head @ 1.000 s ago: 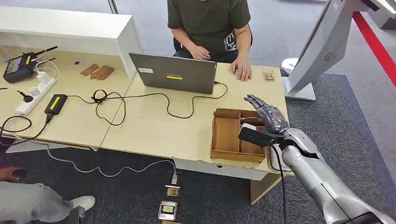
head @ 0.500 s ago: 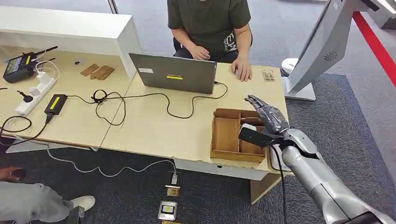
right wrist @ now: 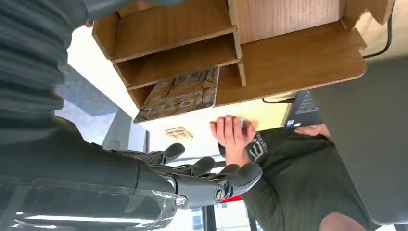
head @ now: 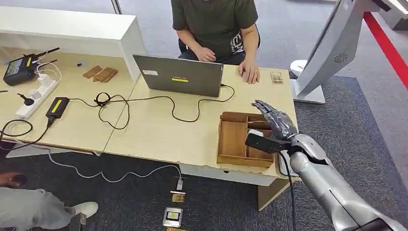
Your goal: Pass the card to the sensor for recognition and then transmit it.
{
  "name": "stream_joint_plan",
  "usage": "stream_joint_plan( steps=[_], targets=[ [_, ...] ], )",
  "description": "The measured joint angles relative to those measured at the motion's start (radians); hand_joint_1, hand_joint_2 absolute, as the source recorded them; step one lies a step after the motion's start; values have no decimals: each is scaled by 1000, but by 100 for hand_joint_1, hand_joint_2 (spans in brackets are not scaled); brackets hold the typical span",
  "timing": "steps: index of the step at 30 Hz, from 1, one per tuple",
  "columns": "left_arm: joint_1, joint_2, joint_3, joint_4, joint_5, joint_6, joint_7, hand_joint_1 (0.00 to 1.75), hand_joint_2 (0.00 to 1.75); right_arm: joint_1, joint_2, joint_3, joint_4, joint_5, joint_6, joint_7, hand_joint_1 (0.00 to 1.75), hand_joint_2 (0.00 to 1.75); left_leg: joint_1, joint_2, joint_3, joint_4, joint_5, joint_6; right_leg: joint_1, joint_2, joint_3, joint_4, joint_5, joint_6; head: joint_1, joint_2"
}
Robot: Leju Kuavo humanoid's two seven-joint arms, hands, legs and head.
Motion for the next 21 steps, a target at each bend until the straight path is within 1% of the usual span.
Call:
stream_joint_plan(
  steps=[1,11,21],
  targets=[
    [0,0,0,0,0,0,0,0,0,0,0,0,0,0,-2,5,175,175,0,0,0,0,0,0,0,0,0,0,0,0,0,0],
    [0,0,0,0,2,0,2,0,0,-9,-6,0,0,0,-5,12,175,175,0,0,0,0,0,0,0,0,0,0,0,0,0,0],
    [1,-1,0,0,0,-1,1,0,0,-9,-27,0,-2,-7,-11,18,175,175,0,0,0,0,0,0,0,0,0,0,0,0,0,0]
  ],
)
